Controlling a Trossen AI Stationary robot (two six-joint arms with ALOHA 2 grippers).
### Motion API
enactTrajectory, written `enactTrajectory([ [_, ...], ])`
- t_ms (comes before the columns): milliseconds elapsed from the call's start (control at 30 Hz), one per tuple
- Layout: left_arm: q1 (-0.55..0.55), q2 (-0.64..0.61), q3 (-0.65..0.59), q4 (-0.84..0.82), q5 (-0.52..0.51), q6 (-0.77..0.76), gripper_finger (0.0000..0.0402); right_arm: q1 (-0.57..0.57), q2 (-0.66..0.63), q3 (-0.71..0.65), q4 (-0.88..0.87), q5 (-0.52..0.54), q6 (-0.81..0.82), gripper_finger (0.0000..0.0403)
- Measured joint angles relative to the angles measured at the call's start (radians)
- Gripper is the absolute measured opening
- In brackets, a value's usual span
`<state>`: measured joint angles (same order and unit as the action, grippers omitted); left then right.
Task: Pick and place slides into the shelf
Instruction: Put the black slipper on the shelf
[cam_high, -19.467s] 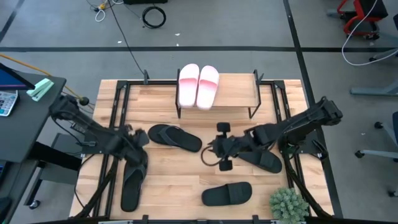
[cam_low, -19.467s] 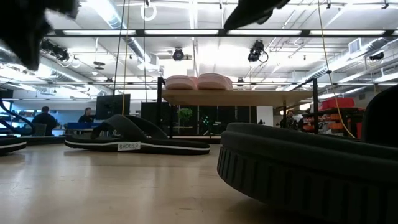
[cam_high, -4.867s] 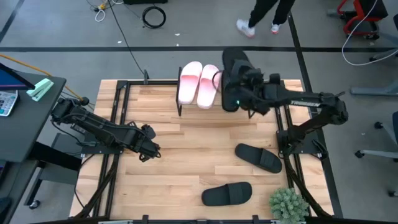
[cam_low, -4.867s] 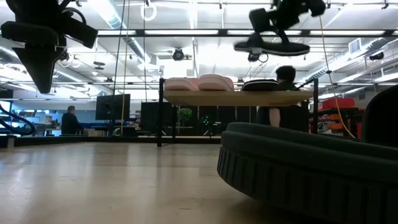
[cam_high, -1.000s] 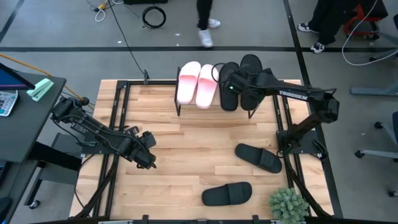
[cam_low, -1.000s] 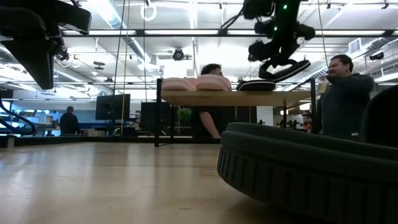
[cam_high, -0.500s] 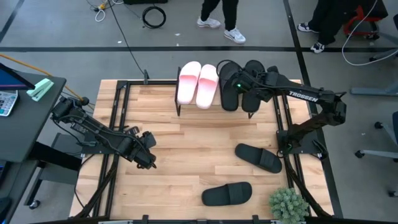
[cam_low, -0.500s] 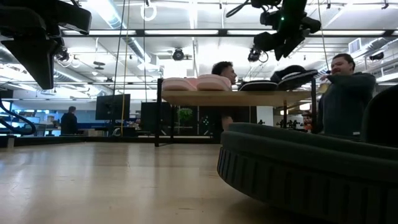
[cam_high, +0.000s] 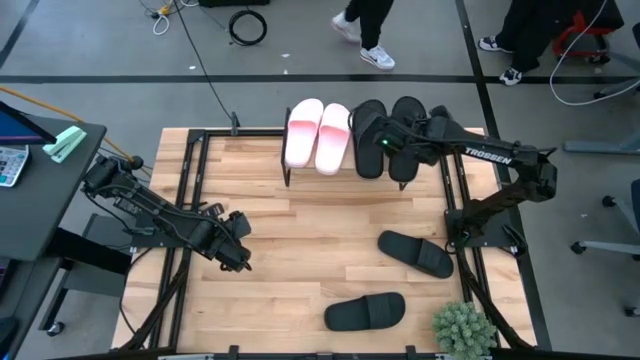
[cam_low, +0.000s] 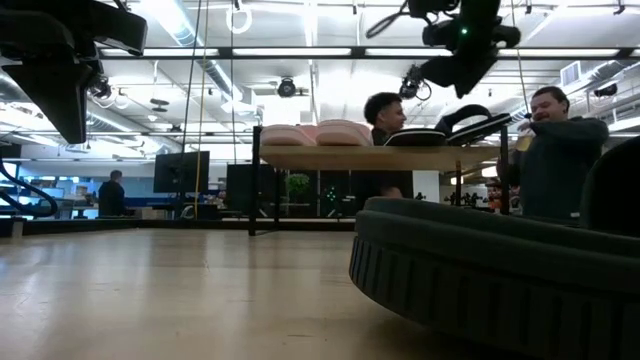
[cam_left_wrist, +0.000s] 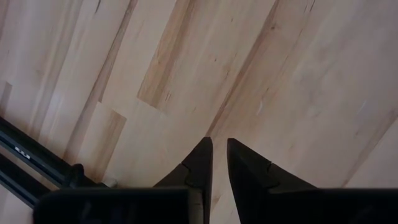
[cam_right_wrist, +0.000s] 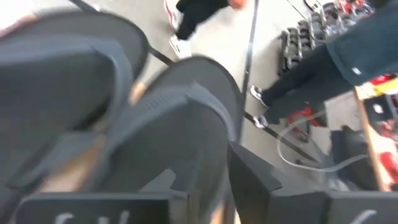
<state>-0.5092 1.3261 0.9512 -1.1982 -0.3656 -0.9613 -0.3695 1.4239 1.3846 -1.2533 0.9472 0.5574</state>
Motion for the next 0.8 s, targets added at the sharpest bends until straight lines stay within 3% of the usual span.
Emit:
enactTrajectory([
  [200, 0.000, 0.000, 0.000, 0.003, 0.000, -0.003, 0.0059, 0.000, -0.029, 0.000, -0.170, 0.076, 0.091, 0.0012],
  [400, 0.000, 0.000, 0.000, 0.040, 0.000, -0.004, 0.0053, -0.035, -0.138, 0.000, -0.199, 0.080, 0.157, 0.0008],
  [600, 0.000, 0.000, 0.000, 0.084, 0.000, -0.005, 0.0054, -0.116, -0.211, 0.000, -0.200, -0.092, 0.165, 0.0004],
  [800, 0.000, 0.000, 0.000, 0.090, 0.000, -0.005, 0.0055, -0.191, -0.159, 0.000, -0.198, -0.144, 0.158, 0.0002],
])
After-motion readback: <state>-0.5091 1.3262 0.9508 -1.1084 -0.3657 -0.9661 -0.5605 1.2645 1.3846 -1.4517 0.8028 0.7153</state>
